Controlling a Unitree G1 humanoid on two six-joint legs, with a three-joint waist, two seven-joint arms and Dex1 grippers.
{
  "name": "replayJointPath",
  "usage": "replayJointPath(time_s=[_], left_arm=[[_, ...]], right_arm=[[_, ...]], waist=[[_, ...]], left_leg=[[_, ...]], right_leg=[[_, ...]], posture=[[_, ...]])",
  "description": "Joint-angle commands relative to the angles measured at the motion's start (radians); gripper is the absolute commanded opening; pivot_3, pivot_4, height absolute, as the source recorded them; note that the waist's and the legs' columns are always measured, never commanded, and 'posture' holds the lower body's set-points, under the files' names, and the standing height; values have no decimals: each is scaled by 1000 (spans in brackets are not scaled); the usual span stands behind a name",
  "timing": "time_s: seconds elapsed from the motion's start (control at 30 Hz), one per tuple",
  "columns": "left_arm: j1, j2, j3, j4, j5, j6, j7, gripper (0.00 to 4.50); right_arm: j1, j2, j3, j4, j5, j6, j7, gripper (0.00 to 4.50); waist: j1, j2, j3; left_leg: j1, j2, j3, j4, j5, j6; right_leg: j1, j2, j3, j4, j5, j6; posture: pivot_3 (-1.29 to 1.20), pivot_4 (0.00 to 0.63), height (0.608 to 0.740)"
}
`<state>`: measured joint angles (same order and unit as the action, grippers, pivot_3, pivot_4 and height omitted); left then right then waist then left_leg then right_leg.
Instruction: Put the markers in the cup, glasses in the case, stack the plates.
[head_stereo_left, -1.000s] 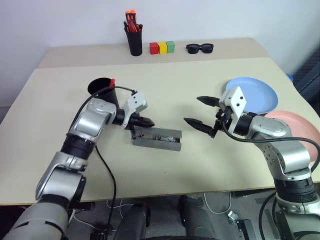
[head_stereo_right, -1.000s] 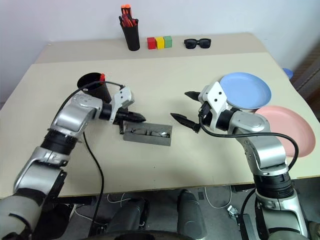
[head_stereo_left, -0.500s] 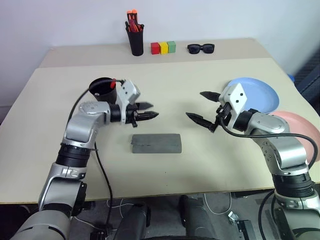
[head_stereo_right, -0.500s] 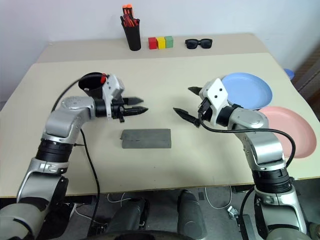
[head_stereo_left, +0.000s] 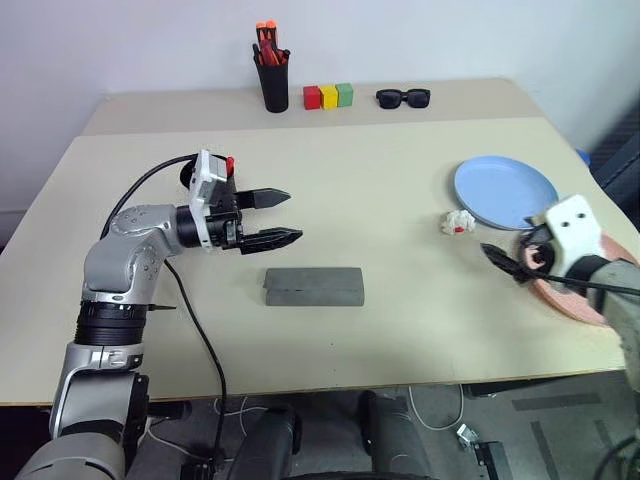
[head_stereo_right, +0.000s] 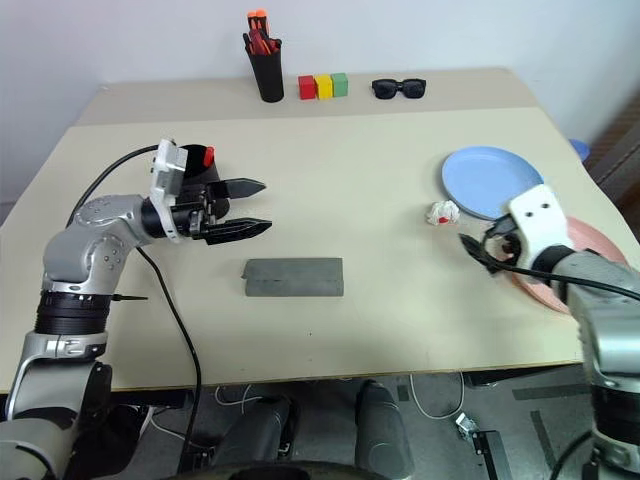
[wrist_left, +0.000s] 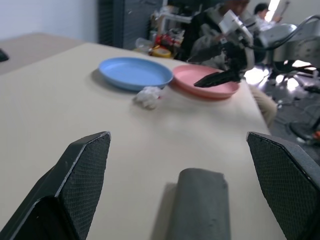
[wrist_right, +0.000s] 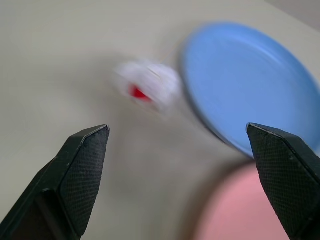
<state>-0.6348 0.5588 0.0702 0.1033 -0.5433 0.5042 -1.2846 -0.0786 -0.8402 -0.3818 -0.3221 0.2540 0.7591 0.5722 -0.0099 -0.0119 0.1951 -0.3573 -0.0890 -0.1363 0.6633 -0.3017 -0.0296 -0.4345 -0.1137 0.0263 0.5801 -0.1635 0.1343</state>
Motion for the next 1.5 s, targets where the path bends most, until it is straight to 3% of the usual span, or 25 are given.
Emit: replayJointPath(time_s=[0.03,0.37,0.47,0.63,0.7,0.87,0.97,1.23,1.4,1.5], left_arm=[[-33,9,14,5,-31,-23,-33,4473],[-15,15,6,-28,-27,-51,-25,4473],[-8,21,9,-40,-29,-52,-19,4500],[12,34,17,-58,-38,-45,-14,4500],[16,37,20,-58,-37,-50,-9,4500],[18,40,26,-56,-34,-64,11,4500],[20,42,30,-57,-34,-74,26,4500],[41,49,37,-93,-36,-81,72,4500],[61,58,48,-129,-47,-60,107,4500],[76,66,56,-148,-51,-50,125,4500]], right_arm=[[46,-17,-45,-44,-12,37,-15,4500],[79,-23,2,110,-81,33,-62,4500],[65,-25,11,158,-83,67,-61,3597],[39,-30,22,183,-87,81,-57,929],[6,-34,13,202,-102,71,-82,52],[-80,-56,31,310,-180,-4,-162,52],[-160,-49,68,401,-216,-148,-190,52],[-503,42,278,673,-290,-455,-151,52],[-627,101,378,846,-323,-545,-87,52],[-661,132,370,913,-300,-579,-70,52]], waist=[[-1,0,0],[-1,0,0],[-1,0,0],[-1,0,0],[-3,0,0],[1,0,0],[-2,0,0],[-29,1,0],[-26,1,0],[-24,1,0]], left_leg=[[0,0,0,0,0,0],[0,0,0,0,0,0],[0,0,0,0,0,0],[0,0,0,0,0,0],[0,0,0,0,0,0],[1,0,0,1,0,0],[1,0,0,1,0,0],[1,1,1,0,0,0],[0,0,1,-1,0,0],[0,0,0,-1,0,0]], right_leg=[[0,0,0,0,0,0],[0,0,0,0,0,0],[0,0,0,0,0,0],[0,0,0,0,0,0],[0,0,0,-1,0,0],[1,0,0,-1,0,0],[1,0,0,-1,0,0],[1,1,1,-1,0,0],[0,0,1,-1,0,0],[-1,0,1,-1,0,0]], posture=[[0,150,740],[0,150,740],[0,150,740],[0,150,740],[0,150,740],[0,150,740],[0,150,740],[0,150,740],[0,150,740],[0,150,740]])
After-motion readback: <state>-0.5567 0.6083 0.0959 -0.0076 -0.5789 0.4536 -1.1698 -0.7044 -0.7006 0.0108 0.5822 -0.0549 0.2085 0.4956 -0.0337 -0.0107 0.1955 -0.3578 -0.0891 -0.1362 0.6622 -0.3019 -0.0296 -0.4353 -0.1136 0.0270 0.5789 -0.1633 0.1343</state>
